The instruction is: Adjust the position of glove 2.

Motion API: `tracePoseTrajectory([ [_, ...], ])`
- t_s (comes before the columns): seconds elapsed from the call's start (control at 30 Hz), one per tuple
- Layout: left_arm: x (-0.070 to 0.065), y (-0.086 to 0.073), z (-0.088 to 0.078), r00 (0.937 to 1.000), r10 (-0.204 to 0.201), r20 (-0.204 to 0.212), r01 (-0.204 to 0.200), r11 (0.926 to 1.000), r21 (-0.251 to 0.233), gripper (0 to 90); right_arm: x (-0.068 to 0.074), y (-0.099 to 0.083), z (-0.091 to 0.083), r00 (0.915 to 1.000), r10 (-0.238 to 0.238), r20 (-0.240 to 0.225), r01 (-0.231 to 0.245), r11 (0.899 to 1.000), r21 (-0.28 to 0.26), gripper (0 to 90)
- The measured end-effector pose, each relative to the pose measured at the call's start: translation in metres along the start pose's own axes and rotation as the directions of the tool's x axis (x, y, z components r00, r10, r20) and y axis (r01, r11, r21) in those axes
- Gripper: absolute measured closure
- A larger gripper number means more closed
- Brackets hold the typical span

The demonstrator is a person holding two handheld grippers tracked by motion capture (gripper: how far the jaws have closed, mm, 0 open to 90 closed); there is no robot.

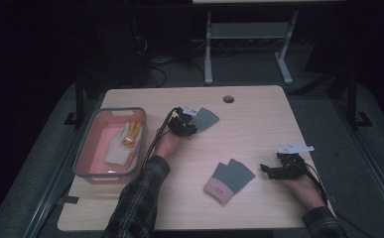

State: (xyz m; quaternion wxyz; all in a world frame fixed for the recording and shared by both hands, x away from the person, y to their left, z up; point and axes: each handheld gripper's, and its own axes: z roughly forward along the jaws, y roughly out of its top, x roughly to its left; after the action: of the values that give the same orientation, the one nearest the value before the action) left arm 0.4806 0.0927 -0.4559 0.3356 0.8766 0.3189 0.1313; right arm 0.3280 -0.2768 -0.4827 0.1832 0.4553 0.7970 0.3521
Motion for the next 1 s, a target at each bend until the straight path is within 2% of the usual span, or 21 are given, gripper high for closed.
tracePoseTrajectory([
  [0.17,-0.001,0.002,-0.010,0.9985,-0.054,0.011,0.054,0.9982,-0.027,82.8,0.000,0.000,0.000,1.0000,-0.001,0.000,0.001,1.000,0.000,16.7],
  [0.23,-0.001,0.002,-0.017,0.9983,-0.055,0.019,0.056,0.9978,-0.034,82.8,0.000,0.000,0.000,1.0000,-0.002,-0.001,0.002,1.000,-0.001,16.9],
  [0.33,-0.001,0.001,-0.029,0.9955,-0.087,0.039,0.089,0.9943,-0.059,82.8,0.000,0.000,0.000,0.9999,-0.005,-0.009,0.005,1.000,0.001,17.1],
  [0.37,-0.001,0.001,-0.029,0.9955,-0.087,0.039,0.089,0.9943,-0.059,82.9,0.000,0.000,0.000,0.9999,-0.005,-0.009,0.005,1.000,0.001,17.1],
  [0.4,-0.002,-0.001,-0.036,0.9925,-0.109,0.055,0.113,0.9912,-0.069,82.9,0.001,0.000,-0.001,0.9997,-0.019,-0.017,0.019,1.000,-0.003,22.1],
  [0.47,-0.004,-0.001,-0.045,0.9914,-0.117,0.059,0.121,0.9898,-0.075,82.9,0.003,0.002,-0.002,0.9995,-0.024,-0.021,0.024,1.000,-0.002,24.1],
  [0.5,-0.004,-0.002,-0.049,0.9902,-0.125,0.061,0.130,0.9883,-0.080,82.9,0.004,0.003,-0.003,0.9993,-0.028,-0.024,0.029,1.000,0.005,28.1],
  [0.6,-0.007,-0.004,-0.062,0.9852,-0.149,0.085,0.157,0.9828,-0.097,82.9,0.009,0.008,-0.010,0.9970,-0.033,-0.071,0.032,0.999,-0.015,44.7],
  [0.63,-0.009,-0.005,-0.065,0.9828,-0.160,0.092,0.170,0.9790,-0.113,83.0,0.011,0.009,-0.012,0.9962,-0.029,-0.082,0.028,1.000,-0.013,52.9],
  [0.67,-0.011,-0.006,-0.069,0.9840,-0.150,0.097,0.160,0.9805,-0.113,82.9,0.014,0.011,-0.015,0.9940,-0.032,-0.105,0.030,0.999,-0.020,61.2],
  [0.73,-0.015,-0.007,-0.076,0.9828,-0.153,0.103,0.165,0.9784,-0.124,82.9,0.020,0.014,-0.019,0.9888,-0.036,-0.145,0.032,0.999,-0.031,73.5],
  [0.8,-0.020,-0.008,-0.081,0.9825,-0.149,0.112,0.162,0.9786,-0.126,82.9,0.030,0.016,-0.023,0.9823,-0.049,-0.181,0.045,0.999,-0.029,83.0],
  [0.83,-0.023,-0.008,-0.083,0.9800,-0.160,0.119,0.175,0.9754,-0.134,82.9,0.035,0.016,-0.024,0.9783,-0.060,-0.198,0.056,0.998,-0.027,86.1],
  [0.87,-0.025,-0.009,-0.086,0.9804,-0.155,0.122,0.171,0.9762,-0.134,82.9,0.041,0.016,-0.025,0.9734,-0.066,-0.219,0.062,0.998,-0.025,89.1],
  [0.93,-0.032,-0.009,-0.091,0.9787,-0.157,0.132,0.176,0.9740,-0.143,82.9,0.052,0.018,-0.026,0.9615,-0.104,-0.255,0.101,0.995,-0.023,89.9],
  [0.97,-0.034,-0.010,-0.092,0.9789,-0.156,0.132,0.174,0.9744,-0.142,82.9,0.060,0.019,-0.027,0.9528,-0.119,-0.279,0.119,0.993,-0.019,89.9],
  [1.0,-0.036,-0.010,-0.094,0.9793,-0.150,0.136,0.169,0.9759,-0.138,82.9,0.065,0.019,-0.028,0.9482,-0.137,-0.286,0.137,0.990,-0.022,89.9],
])
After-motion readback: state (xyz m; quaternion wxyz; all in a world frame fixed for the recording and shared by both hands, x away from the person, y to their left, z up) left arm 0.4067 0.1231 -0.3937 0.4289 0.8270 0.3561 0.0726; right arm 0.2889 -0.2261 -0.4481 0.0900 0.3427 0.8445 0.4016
